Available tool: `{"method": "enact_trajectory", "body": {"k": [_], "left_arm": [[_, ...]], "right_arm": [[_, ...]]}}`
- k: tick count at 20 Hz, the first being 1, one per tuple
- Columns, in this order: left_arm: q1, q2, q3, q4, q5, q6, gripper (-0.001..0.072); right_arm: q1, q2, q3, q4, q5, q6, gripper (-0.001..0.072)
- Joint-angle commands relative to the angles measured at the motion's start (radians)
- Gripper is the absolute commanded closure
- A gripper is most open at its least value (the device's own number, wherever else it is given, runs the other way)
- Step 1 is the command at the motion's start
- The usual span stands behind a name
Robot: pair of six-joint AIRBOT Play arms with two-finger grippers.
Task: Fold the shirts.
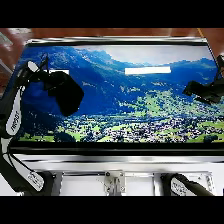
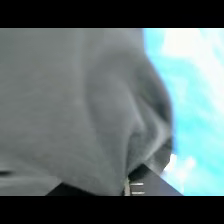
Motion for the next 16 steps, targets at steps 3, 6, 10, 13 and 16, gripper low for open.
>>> {"method": "enact_trajectory", "body": {"k": [3,6,10,13,16], "left_arm": [[-0.119,0.359,0.010,-0.071,-0.066,0.212,0.0675],[-0.211,0.625,0.010,-0.071,-0.035,0.196,0.0675],[-0.377,0.778,0.009,-0.060,-0.036,0.100,0.0675],[-0.509,0.750,-0.026,-0.059,-0.031,0.083,0.0675],[-0.648,0.670,-0.142,-0.060,-0.005,0.015,0.0674]], "right_arm": [[0.000,0.047,0.117,0.074,0.131,-0.127,0.0021],[0.000,0.164,0.224,0.142,0.155,-0.143,0.0021],[0.000,0.328,0.253,0.202,0.229,-0.141,0.0021],[-0.001,0.375,0.252,0.197,0.433,-0.142,0.0021],[-0.001,0.377,0.237,0.197,0.575,-0.141,0.0021]]}}
